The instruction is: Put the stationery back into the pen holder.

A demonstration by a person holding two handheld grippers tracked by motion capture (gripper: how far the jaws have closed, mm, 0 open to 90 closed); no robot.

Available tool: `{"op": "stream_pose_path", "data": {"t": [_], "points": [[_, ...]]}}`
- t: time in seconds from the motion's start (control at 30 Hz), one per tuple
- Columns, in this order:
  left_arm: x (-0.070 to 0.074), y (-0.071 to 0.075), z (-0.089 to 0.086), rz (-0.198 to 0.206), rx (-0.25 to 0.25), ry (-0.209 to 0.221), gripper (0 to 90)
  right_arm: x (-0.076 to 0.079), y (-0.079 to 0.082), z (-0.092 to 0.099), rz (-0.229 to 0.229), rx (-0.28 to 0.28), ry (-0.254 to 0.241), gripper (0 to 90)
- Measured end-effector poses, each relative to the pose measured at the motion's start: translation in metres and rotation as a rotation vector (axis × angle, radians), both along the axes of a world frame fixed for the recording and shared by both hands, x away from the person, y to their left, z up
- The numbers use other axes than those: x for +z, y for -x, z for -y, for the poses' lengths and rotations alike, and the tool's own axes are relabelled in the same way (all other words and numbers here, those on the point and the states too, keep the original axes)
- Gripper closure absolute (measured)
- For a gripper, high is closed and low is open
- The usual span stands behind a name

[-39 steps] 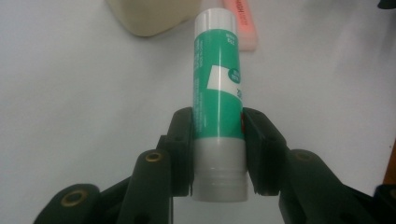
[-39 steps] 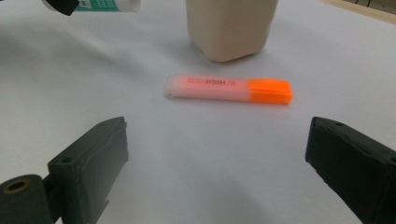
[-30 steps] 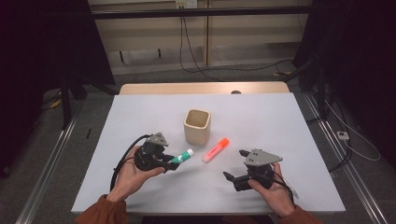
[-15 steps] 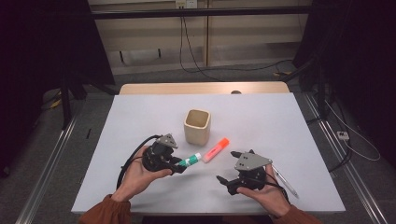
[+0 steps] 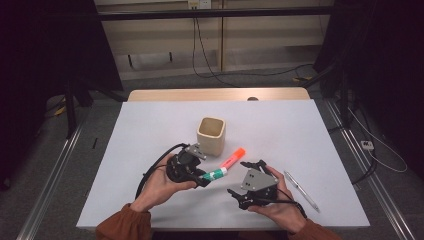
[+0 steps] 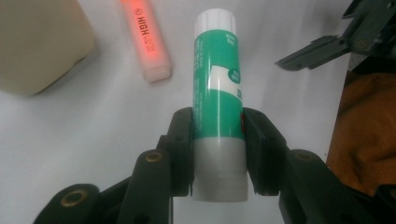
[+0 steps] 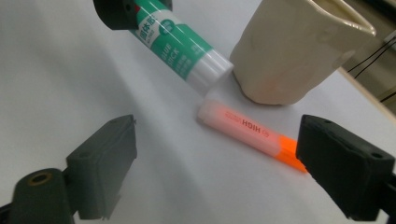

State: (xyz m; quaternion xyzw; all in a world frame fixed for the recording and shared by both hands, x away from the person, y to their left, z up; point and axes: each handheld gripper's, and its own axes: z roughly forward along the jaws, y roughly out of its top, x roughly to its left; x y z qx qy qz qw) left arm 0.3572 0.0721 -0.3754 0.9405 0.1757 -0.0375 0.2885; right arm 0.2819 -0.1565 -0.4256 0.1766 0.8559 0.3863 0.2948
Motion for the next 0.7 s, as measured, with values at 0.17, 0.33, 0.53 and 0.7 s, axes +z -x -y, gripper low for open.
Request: {"op": "stream_pose_path", "data": {"t": [0.17,0.33,0.53,0.7], "points": [[-0.002,0.0,0.009,-0.009,-0.021,-0.006,65.7,-0.004,0.004,-0.008,0.06,0.033,0.106,23.6],[-0.002,0.0,0.015,-0.013,-0.039,-0.02,65.8,-0.004,0.005,-0.01,0.113,0.041,0.153,27.5],[-0.003,-0.001,0.021,-0.022,-0.043,-0.021,65.7,-0.005,0.007,-0.015,0.152,0.068,0.197,35.5],[-0.004,-0.002,0.021,-0.03,-0.044,-0.015,65.7,-0.007,0.008,-0.021,0.191,0.072,0.224,41.3]]}}
